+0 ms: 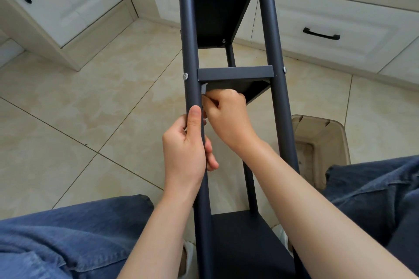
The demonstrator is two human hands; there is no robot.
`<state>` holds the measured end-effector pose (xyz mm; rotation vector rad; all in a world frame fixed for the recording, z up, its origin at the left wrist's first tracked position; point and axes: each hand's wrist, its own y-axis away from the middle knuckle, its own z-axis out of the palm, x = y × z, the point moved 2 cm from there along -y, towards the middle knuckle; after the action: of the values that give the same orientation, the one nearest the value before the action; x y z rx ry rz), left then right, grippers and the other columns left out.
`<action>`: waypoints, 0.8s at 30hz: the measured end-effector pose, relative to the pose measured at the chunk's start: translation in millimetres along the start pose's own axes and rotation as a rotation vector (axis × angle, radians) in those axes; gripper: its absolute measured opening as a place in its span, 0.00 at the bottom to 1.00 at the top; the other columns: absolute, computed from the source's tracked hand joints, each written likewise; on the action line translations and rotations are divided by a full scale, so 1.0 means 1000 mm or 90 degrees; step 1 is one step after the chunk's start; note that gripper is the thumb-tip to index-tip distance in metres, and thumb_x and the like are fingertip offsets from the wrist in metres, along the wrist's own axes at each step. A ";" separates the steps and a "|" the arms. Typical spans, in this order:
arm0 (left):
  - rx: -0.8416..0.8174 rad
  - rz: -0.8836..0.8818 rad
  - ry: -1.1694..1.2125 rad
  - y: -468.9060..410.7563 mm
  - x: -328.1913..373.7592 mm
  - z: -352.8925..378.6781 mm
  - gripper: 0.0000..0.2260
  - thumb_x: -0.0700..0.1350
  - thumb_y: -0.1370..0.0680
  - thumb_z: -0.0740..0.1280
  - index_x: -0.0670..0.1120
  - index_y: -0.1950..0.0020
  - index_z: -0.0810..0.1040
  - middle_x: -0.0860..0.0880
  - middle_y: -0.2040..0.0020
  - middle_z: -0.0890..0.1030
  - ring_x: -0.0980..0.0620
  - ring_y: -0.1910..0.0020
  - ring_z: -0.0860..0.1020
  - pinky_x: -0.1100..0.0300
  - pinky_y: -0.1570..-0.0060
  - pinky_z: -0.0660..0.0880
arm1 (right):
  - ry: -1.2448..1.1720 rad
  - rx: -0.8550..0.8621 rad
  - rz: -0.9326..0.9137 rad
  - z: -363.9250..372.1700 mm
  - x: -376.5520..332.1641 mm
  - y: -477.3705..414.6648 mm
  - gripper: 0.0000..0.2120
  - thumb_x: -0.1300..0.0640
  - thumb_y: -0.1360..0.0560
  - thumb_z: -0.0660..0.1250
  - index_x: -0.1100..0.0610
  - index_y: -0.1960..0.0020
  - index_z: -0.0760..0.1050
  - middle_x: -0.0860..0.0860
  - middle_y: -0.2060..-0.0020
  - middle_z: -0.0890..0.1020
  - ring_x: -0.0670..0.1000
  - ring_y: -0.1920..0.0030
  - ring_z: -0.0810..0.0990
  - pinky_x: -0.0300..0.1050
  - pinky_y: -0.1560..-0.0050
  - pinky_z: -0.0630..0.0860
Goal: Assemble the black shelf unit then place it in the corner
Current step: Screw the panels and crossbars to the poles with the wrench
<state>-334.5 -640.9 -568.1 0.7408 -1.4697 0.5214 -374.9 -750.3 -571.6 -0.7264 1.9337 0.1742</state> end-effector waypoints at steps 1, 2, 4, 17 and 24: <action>0.002 0.001 -0.002 0.000 0.000 0.000 0.20 0.60 0.17 0.58 0.46 0.57 0.76 0.49 0.76 0.73 0.48 0.82 0.73 0.61 0.82 0.69 | 0.003 -0.007 0.010 -0.002 -0.001 0.000 0.22 0.62 0.21 0.63 0.47 0.71 0.67 0.49 0.74 0.77 0.46 0.72 0.75 0.39 0.69 0.70; 0.005 0.004 -0.004 0.001 0.000 0.000 0.20 0.60 0.17 0.59 0.47 0.58 0.77 0.49 0.76 0.73 0.48 0.83 0.73 0.61 0.82 0.69 | 0.004 -0.012 0.024 -0.005 -0.003 0.000 0.23 0.62 0.22 0.63 0.46 0.73 0.66 0.47 0.76 0.74 0.45 0.74 0.72 0.38 0.71 0.67; 0.008 0.012 -0.007 0.001 0.001 0.001 0.18 0.59 0.17 0.59 0.52 0.60 0.78 0.48 0.76 0.73 0.48 0.83 0.73 0.61 0.82 0.68 | 0.014 -0.016 0.060 -0.011 -0.005 0.000 0.22 0.60 0.23 0.64 0.49 0.74 0.65 0.46 0.78 0.69 0.46 0.75 0.67 0.40 0.72 0.63; 0.029 0.004 -0.019 -0.001 -0.002 -0.001 0.20 0.58 0.16 0.59 0.44 0.57 0.76 0.50 0.76 0.73 0.48 0.82 0.73 0.61 0.82 0.68 | 0.052 -0.043 0.110 -0.028 -0.013 0.001 0.16 0.58 0.23 0.64 0.62 0.68 0.75 0.51 0.75 0.72 0.51 0.70 0.72 0.42 0.69 0.65; 0.024 0.010 -0.023 0.000 0.000 0.001 0.18 0.57 0.16 0.59 0.47 0.57 0.77 0.49 0.76 0.74 0.48 0.82 0.72 0.61 0.82 0.68 | 0.031 -0.014 0.099 -0.020 -0.010 0.001 0.18 0.57 0.22 0.64 0.54 0.71 0.72 0.47 0.76 0.72 0.44 0.74 0.70 0.33 0.73 0.61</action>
<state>-335.2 -641.6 -567.8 0.7717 -1.5036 0.5512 -388.3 -753.6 -553.7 -0.5997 2.0384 0.2758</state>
